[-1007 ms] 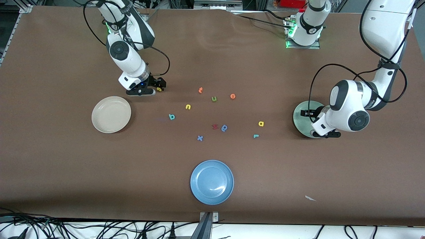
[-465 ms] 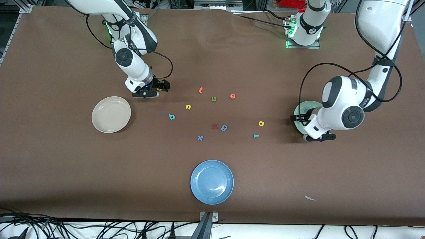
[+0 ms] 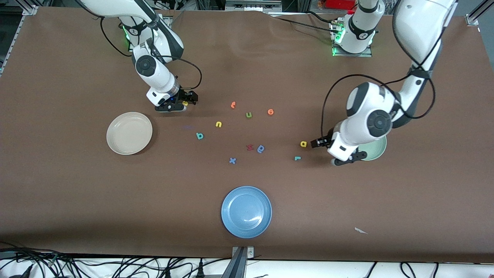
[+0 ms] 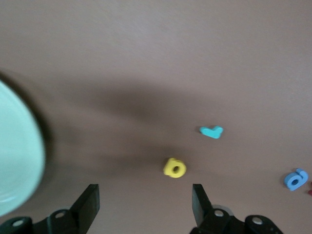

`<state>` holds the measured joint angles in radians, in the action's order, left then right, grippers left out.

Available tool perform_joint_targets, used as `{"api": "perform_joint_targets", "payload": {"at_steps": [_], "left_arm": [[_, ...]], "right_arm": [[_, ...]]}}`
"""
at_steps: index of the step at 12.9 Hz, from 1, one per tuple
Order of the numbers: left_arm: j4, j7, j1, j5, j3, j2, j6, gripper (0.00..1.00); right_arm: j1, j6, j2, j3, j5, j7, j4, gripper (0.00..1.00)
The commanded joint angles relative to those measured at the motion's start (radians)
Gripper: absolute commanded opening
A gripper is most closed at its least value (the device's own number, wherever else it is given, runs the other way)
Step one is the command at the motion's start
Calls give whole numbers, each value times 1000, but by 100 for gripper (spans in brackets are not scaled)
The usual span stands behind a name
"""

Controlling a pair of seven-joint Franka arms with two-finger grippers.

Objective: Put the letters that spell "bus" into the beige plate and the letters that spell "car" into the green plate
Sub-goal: 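Grasp the yellow o with the left gripper while the right grasps s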

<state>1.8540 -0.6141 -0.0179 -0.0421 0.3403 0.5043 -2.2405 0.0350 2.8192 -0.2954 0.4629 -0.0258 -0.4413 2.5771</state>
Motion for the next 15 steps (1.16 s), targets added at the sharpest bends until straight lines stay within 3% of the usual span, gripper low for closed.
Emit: {"api": "perform_joint_targets", "payload": {"at_steps": [1, 4, 8, 15], "left_arm": [[7, -102, -36, 60, -4, 58, -80, 85], [7, -219, -60, 174, -3, 117, -148, 85], [7, -227, -73, 179, -1, 131, -148, 85], [11, -246, -96, 180, -3, 154, -148, 73]], "right_arm": [[23, 19, 15, 6, 7, -23, 21, 88], [59, 17, 18, 6, 15, -23, 21, 88], [57, 17, 18, 5, 29, -22, 21, 81], [48, 17, 16, -27, 112, -14, 14, 81]]}}
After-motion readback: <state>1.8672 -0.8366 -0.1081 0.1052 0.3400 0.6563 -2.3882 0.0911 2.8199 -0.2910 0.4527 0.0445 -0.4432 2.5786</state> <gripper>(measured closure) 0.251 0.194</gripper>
